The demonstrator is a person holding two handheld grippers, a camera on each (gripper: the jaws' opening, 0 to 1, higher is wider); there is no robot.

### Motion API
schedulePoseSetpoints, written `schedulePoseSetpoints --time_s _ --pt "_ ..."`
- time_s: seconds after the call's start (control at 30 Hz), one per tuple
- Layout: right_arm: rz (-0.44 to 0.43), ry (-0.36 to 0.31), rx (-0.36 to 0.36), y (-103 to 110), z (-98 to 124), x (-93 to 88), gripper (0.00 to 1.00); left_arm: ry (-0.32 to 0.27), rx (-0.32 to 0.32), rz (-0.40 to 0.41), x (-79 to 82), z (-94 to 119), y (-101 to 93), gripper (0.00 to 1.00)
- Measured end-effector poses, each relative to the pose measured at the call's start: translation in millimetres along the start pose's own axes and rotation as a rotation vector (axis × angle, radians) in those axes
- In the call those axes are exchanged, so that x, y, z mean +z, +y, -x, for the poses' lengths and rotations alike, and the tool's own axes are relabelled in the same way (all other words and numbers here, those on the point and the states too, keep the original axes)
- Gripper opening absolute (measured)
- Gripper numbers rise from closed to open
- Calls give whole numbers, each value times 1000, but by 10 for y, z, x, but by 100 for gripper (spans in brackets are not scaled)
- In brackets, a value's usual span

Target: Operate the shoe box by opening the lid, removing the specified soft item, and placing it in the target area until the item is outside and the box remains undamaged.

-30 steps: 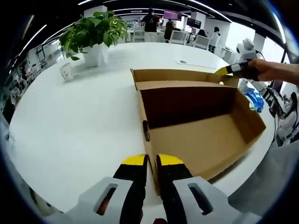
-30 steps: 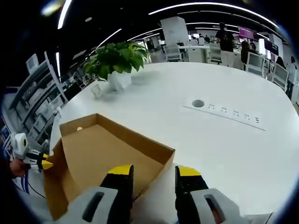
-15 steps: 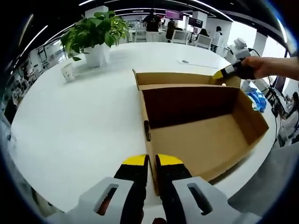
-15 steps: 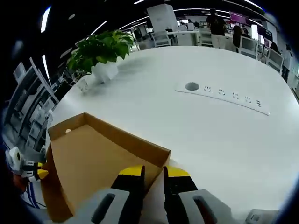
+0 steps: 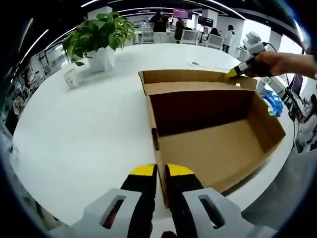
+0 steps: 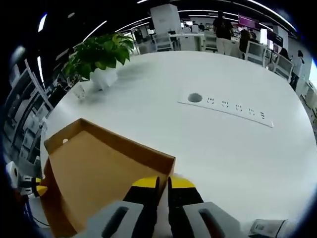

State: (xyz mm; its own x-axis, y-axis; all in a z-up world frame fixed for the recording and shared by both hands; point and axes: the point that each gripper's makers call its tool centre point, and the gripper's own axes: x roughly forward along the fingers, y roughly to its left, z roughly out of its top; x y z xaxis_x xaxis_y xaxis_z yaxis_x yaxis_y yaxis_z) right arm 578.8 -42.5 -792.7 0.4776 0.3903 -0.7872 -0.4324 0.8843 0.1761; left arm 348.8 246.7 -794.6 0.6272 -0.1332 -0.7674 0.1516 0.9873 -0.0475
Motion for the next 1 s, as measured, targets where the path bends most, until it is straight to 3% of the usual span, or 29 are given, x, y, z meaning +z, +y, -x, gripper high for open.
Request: schedulePoseSetpoints --time_s 0.3,0.47,0.63,1.0 --pt "32 -110 -27 20 375 254 0 -1 8 15 66 -31 10 4" --pt "69 -150 -43 36 618 316 0 1 12 25 122 -76 -20 4" --pt "87 -185 -56 178 948 268 0 -6 6 36 149 -102 -70 3" --pt "155 -251 -63 261 1193 369 0 -4 25 62 164 -101 -82 3"
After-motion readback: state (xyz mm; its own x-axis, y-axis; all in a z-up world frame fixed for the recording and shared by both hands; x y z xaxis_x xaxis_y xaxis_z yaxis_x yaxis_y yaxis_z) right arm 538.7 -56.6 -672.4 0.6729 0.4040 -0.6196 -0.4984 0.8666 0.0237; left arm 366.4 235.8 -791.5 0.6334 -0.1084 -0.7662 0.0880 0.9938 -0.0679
